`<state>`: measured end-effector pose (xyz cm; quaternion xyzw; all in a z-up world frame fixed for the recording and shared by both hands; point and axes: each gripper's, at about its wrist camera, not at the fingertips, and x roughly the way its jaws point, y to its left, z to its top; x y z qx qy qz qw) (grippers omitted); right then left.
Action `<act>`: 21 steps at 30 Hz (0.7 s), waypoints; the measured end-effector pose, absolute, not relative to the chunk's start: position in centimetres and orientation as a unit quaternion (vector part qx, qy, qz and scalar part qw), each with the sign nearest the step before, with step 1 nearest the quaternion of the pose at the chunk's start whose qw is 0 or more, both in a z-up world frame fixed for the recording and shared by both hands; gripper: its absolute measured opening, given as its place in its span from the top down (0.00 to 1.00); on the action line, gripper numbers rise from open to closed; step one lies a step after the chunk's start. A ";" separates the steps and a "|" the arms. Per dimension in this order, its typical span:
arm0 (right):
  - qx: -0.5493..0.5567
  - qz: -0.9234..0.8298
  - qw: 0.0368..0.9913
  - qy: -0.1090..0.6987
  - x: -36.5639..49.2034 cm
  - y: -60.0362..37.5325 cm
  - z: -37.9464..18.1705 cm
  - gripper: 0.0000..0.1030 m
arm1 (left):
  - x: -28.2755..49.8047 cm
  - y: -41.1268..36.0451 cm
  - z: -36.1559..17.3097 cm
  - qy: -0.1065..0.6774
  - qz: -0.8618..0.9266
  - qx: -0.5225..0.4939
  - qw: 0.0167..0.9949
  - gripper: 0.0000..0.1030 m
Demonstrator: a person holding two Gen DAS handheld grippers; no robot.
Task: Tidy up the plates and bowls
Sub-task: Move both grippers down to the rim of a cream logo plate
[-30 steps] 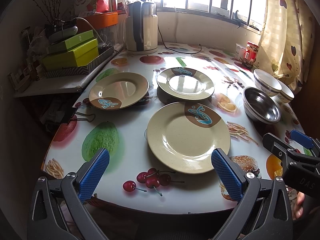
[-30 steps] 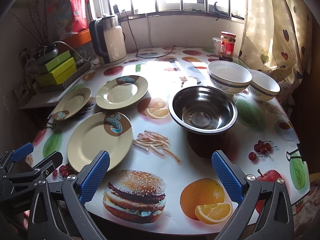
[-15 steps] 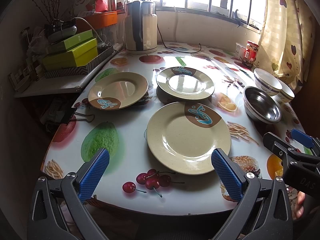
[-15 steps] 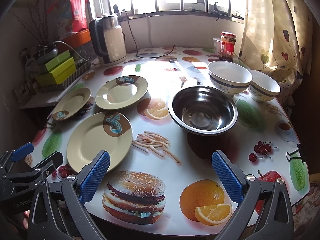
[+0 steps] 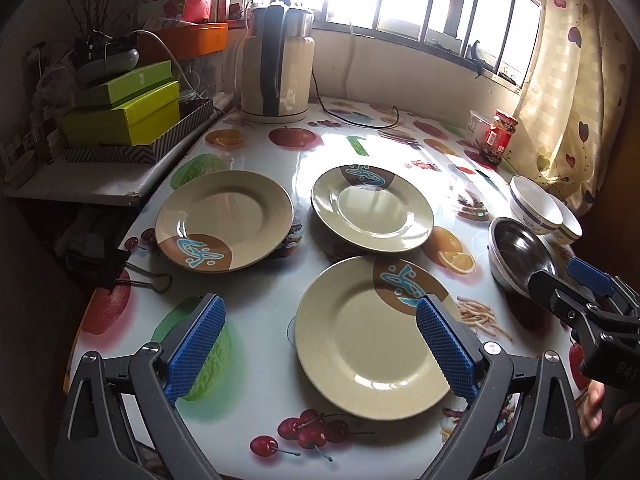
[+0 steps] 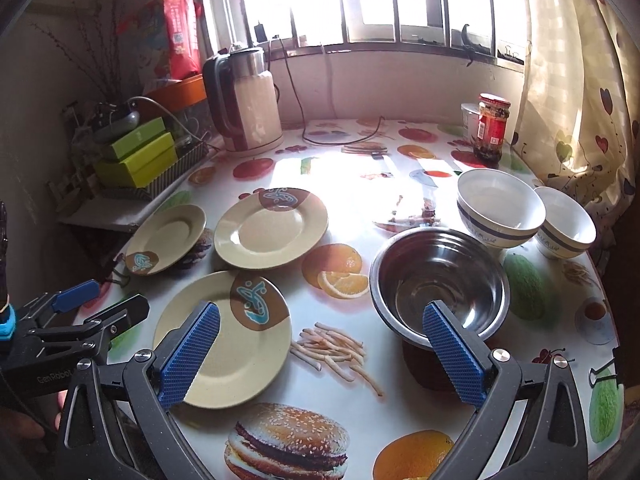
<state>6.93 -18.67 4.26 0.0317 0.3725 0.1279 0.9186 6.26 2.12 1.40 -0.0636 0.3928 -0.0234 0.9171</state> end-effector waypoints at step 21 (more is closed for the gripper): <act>0.060 0.146 0.887 0.433 19.6 -17.6 2.4 0.41 | 17.4 2.5 0.2 0.455 -0.068 -0.107 0.881 0.58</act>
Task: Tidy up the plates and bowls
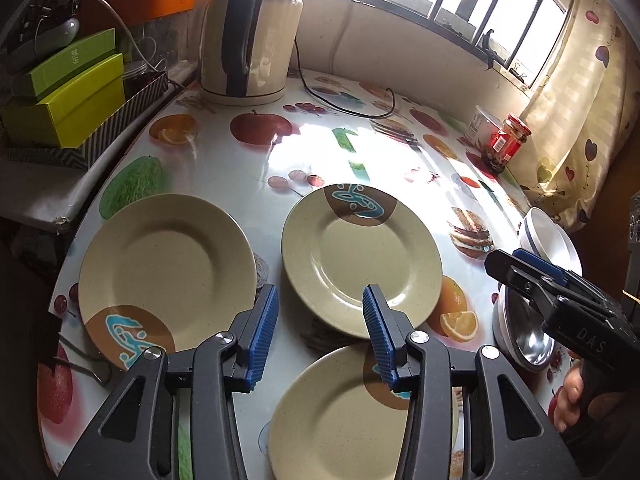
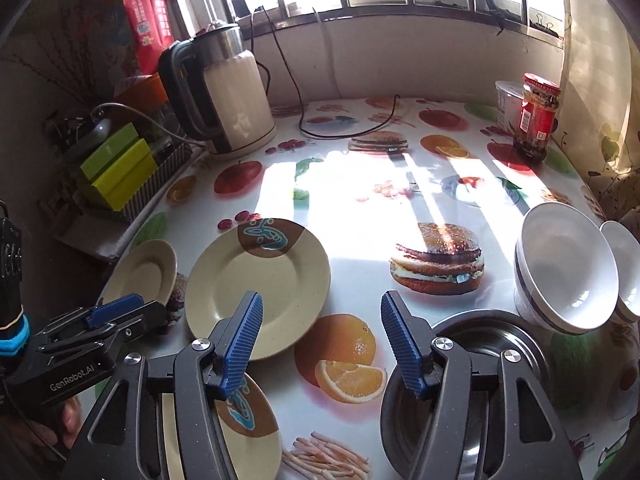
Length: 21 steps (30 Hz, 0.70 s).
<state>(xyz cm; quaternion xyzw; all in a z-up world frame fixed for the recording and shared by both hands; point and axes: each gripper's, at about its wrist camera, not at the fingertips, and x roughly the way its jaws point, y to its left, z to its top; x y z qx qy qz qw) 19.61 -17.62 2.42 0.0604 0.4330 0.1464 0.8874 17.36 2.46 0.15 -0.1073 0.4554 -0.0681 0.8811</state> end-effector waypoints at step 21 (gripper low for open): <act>0.076 0.142 0.853 0.497 25.1 -16.2 -2.2 0.67 | 22.8 2.5 -2.6 0.498 -0.048 -0.107 0.859 0.69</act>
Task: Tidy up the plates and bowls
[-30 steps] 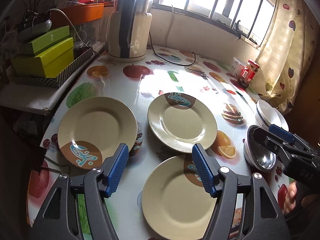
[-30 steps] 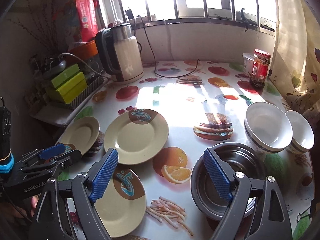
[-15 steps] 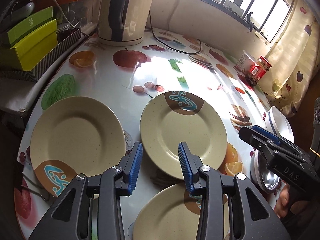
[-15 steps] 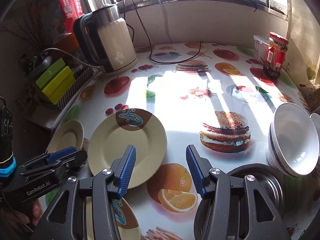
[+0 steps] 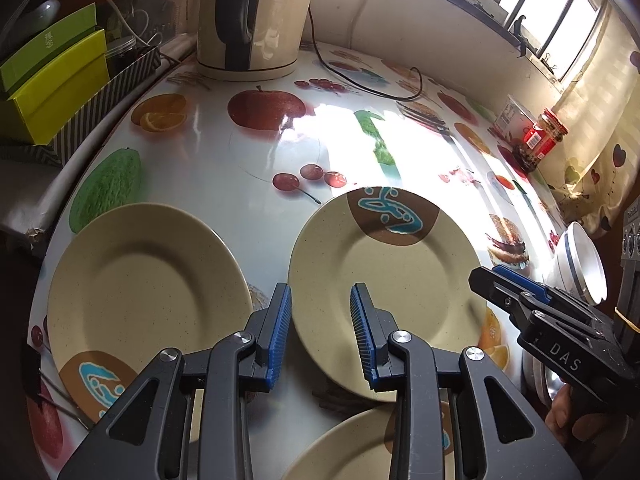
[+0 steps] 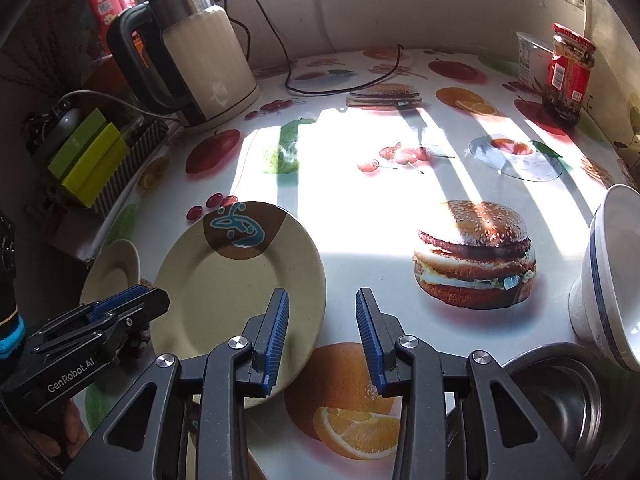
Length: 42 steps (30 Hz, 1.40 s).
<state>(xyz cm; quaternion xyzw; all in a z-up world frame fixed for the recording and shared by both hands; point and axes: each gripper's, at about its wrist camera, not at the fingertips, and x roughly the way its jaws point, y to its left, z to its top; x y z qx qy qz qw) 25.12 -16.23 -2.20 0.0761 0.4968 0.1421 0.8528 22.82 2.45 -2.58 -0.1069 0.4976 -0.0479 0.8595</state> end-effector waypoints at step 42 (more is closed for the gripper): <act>0.128 0.167 0.836 0.506 26.4 -16.8 -3.4 0.84 | 24.0 2.8 -4.1 0.517 -0.051 -0.121 0.846 0.73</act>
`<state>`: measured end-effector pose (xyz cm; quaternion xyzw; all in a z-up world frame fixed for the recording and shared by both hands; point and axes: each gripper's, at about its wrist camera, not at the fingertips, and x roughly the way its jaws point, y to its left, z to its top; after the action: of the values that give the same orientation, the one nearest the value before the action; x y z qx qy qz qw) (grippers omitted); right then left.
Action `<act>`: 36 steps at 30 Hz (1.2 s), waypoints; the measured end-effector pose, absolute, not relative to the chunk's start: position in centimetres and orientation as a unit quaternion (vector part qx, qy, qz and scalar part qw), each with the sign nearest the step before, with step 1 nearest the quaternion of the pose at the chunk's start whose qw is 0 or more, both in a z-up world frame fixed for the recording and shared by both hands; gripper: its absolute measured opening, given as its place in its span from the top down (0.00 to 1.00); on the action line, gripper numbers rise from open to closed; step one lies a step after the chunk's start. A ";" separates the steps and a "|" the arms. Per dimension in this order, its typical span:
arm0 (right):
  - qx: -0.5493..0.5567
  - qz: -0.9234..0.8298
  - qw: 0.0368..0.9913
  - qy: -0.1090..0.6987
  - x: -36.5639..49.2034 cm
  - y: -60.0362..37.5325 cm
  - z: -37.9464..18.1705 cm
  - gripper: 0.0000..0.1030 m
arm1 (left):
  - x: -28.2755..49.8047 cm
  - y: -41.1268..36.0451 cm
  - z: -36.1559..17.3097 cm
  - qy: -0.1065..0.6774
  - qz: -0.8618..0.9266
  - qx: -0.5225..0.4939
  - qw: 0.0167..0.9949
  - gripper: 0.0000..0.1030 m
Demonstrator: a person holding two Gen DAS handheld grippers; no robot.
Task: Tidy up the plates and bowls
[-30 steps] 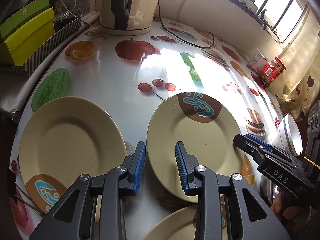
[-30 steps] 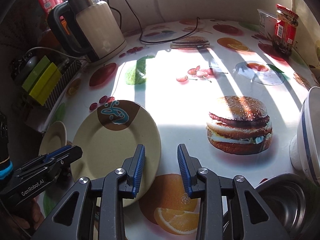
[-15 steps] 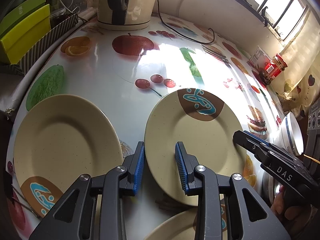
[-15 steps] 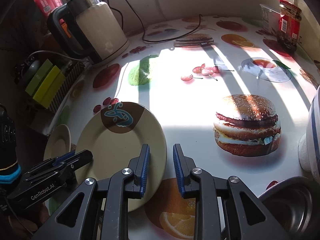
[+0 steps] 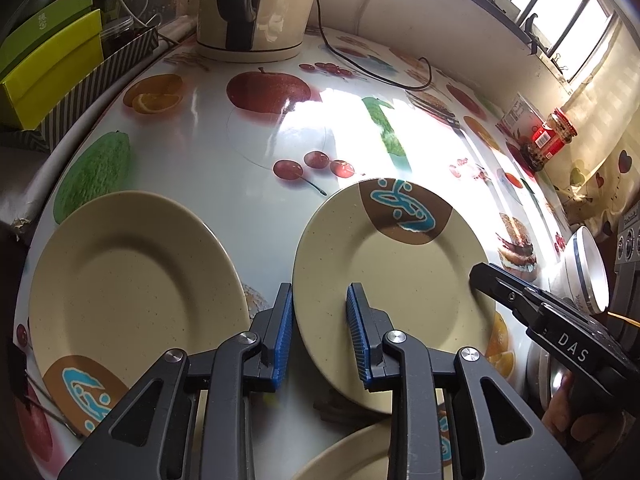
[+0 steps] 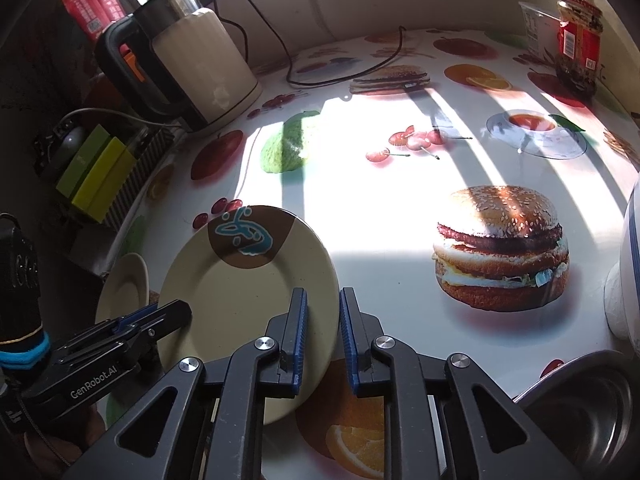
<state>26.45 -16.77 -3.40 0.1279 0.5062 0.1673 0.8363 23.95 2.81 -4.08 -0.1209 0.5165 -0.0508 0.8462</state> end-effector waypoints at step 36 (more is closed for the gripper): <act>0.131 0.173 0.848 0.483 23.5 -17.1 0.3 0.84 | 20.6 3.0 -0.5 0.492 -0.052 -0.121 0.860 0.73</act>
<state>23.53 -17.06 0.28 0.1314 0.4835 0.1733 0.8479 20.59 3.00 -0.52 -0.1206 0.4924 -0.0523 0.8604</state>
